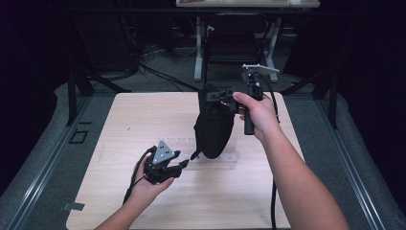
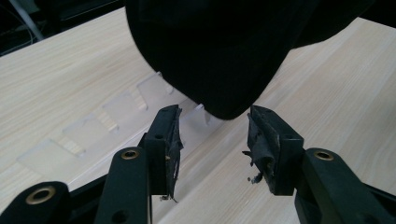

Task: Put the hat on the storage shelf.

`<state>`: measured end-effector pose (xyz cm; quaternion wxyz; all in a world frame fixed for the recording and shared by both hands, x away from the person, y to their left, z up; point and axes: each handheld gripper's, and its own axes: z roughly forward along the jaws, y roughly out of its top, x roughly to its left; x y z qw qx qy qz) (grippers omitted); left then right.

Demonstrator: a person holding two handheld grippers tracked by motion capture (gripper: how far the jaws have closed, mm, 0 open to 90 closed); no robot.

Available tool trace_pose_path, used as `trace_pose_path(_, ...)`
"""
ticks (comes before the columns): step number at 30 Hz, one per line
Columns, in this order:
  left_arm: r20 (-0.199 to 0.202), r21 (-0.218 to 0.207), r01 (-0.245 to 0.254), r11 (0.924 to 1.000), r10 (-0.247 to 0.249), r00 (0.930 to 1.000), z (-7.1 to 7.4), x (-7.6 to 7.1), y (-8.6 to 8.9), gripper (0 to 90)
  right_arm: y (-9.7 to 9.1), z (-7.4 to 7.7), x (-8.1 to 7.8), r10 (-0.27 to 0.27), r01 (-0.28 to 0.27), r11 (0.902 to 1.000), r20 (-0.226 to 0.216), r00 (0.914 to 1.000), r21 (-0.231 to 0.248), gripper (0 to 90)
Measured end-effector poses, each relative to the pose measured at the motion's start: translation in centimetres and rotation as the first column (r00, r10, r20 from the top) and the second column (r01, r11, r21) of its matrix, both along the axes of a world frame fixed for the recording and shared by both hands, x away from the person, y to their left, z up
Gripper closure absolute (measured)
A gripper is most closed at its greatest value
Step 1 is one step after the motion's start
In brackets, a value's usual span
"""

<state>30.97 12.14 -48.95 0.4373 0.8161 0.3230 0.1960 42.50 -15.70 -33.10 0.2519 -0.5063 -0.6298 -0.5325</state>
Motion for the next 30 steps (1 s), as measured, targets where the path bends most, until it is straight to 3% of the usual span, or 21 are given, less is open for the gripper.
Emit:
trace_pose_path(14, 0.033, -0.004, 0.046, 0.9989, -0.046, 0.9984, 1.1, -0.2, -1.8, 58.0, 0.1, 0.0, -0.1, -0.003, 0.003, 1.0, 0.005, 1.0, -0.006, 86.9)
trace_pose_path(18, 0.035, -0.006, 0.053, 0.9986, -0.052, 0.998, 1.3, -0.2, -2.3, 63.0, 0.1, 0.0, -0.1, -0.001, 0.001, 1.0, 0.004, 1.0, -0.004, 86.7)
trace_pose_path(23, 0.045, 0.0, 0.062, 0.9981, -0.062, 0.997, 1.5, -0.2, -2.7, 78.1, 0.3, 0.0, -0.1, 0.003, -0.003, 1.0, 0.005, 1.0, -0.004, 86.6)
trace_pose_path(30, 0.061, 0.019, 0.057, 0.9982, -0.058, 0.9964, 1.5, -0.3, -2.7, 82.4, 0.1, 0.1, -0.2, -0.005, 0.005, 1.0, 0.008, 1.0, 0.003, 81.5)
